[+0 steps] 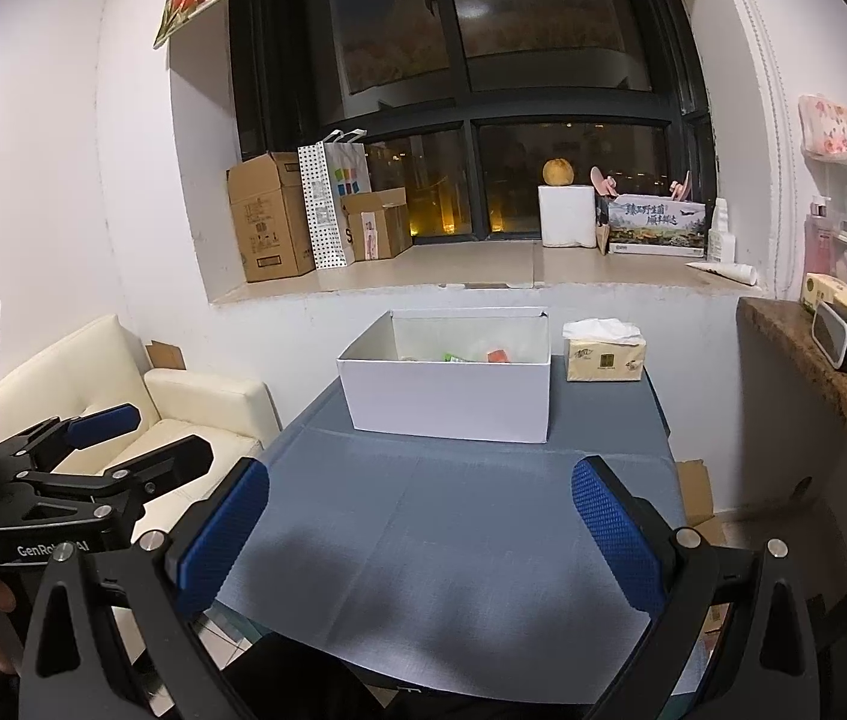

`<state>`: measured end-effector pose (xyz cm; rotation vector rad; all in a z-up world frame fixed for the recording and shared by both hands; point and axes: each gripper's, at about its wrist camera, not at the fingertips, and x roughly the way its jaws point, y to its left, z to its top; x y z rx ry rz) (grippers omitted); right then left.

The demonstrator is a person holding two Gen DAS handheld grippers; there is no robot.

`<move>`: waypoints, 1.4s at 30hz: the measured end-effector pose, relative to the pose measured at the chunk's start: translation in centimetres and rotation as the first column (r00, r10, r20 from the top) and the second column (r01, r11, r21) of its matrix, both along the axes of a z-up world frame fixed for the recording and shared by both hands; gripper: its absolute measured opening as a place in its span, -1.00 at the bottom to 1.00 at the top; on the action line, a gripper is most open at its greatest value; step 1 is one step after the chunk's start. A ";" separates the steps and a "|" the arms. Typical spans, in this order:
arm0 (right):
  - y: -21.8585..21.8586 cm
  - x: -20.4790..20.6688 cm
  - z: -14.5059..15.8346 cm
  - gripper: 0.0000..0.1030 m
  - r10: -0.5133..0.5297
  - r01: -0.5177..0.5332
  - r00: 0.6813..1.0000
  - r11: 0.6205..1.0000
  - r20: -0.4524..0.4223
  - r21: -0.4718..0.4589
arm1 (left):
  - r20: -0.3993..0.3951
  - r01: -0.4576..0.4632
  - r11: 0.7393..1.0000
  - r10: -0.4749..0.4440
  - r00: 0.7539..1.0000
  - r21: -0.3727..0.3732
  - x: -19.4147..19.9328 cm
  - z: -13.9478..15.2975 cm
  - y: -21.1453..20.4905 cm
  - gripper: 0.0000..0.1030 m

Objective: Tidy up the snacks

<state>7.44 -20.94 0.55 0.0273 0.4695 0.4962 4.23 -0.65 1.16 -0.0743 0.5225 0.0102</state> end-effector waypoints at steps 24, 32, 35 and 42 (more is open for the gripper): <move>-0.1 0.0 -0.1 1.00 0.004 -0.004 1.000 1.000 -0.006 0.007 | -0.004 -0.001 1.000 0.001 1.000 0.008 0.1 -0.3 -0.1 1.00; -0.1 -0.2 -0.1 1.00 0.007 -0.006 1.000 1.000 -0.003 0.005 | -0.003 0.004 1.000 -0.004 1.000 0.010 0.0 -0.3 -0.1 1.00; -0.1 -0.2 -0.1 1.00 0.005 -0.005 1.000 1.000 0.000 0.002 | -0.003 0.002 1.000 -0.002 1.000 0.009 0.0 -0.3 -0.1 1.00; 0.0 -0.3 -0.1 1.00 0.008 -0.008 1.000 1.000 -0.002 0.001 | -0.004 0.002 1.000 -0.002 1.000 0.017 -0.1 -0.3 0.0 1.00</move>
